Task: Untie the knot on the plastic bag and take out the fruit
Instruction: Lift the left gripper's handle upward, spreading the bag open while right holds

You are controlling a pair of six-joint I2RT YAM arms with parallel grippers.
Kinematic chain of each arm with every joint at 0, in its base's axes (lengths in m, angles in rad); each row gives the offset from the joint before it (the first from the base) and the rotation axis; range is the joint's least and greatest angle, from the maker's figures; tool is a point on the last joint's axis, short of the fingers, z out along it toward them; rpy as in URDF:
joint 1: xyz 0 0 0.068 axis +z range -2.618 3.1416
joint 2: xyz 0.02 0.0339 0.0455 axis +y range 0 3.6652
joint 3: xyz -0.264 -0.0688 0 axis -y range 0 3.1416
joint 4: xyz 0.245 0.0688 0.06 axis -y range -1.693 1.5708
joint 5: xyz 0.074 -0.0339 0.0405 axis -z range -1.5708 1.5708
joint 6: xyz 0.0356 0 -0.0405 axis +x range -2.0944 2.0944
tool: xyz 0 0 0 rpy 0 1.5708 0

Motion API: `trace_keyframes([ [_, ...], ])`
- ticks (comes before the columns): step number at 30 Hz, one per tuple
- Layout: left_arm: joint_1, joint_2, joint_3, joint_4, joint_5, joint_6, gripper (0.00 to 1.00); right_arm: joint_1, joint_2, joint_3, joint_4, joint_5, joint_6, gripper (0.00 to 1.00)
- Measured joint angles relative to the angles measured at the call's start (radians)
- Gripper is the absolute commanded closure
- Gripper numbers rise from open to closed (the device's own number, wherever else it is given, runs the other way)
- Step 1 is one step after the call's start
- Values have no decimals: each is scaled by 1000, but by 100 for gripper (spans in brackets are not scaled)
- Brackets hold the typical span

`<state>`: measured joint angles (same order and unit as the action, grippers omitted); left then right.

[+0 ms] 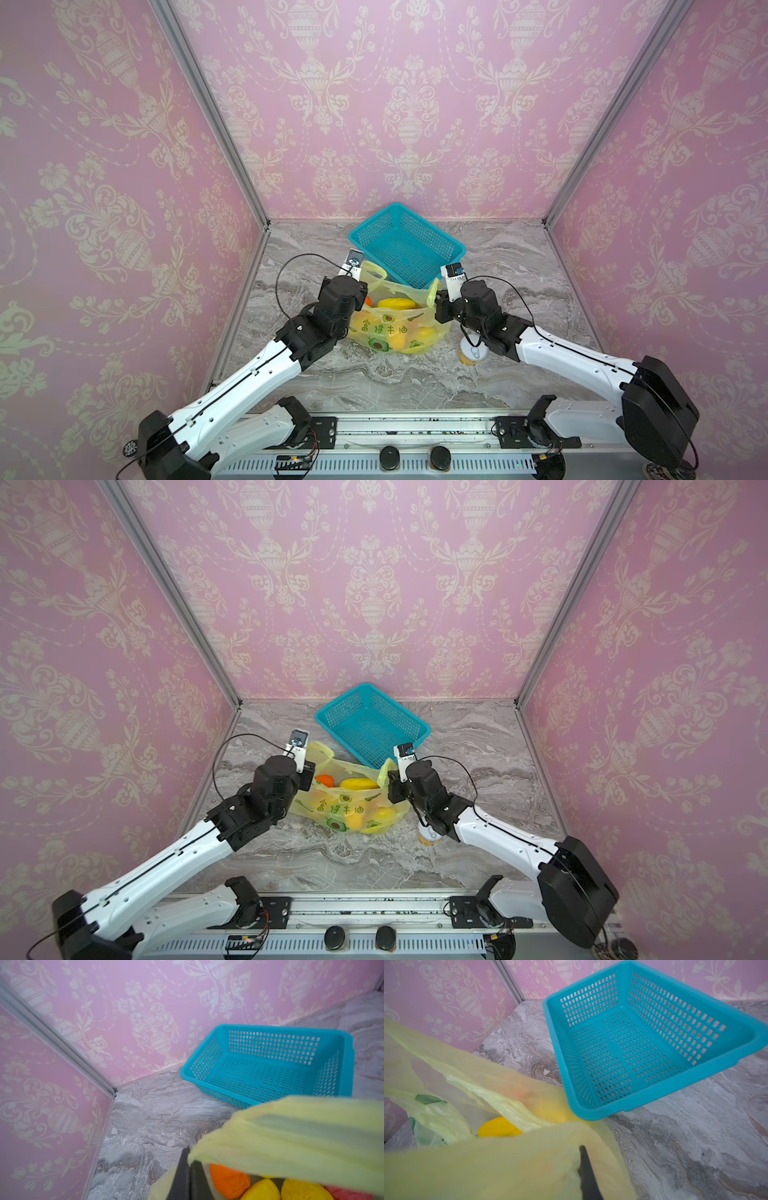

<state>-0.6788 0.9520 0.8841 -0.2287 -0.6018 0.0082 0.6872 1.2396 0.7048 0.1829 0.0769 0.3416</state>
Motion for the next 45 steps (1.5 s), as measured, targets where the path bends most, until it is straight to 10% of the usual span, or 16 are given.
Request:
trace_keyframes([
  [21,204,-182,76,-192,19,-97,100,-18,-64,174,-16,-233,-53,100],
  [27,251,-150,112,-301,39,-132,41,-19,-71,132,21,-289,-71,100],
  [39,251,27,757,-579,174,-115,13,-33,2,128,37,-380,-109,100],
  [45,251,312,1184,-646,318,79,24,-33,2,128,48,-412,-105,100],
])
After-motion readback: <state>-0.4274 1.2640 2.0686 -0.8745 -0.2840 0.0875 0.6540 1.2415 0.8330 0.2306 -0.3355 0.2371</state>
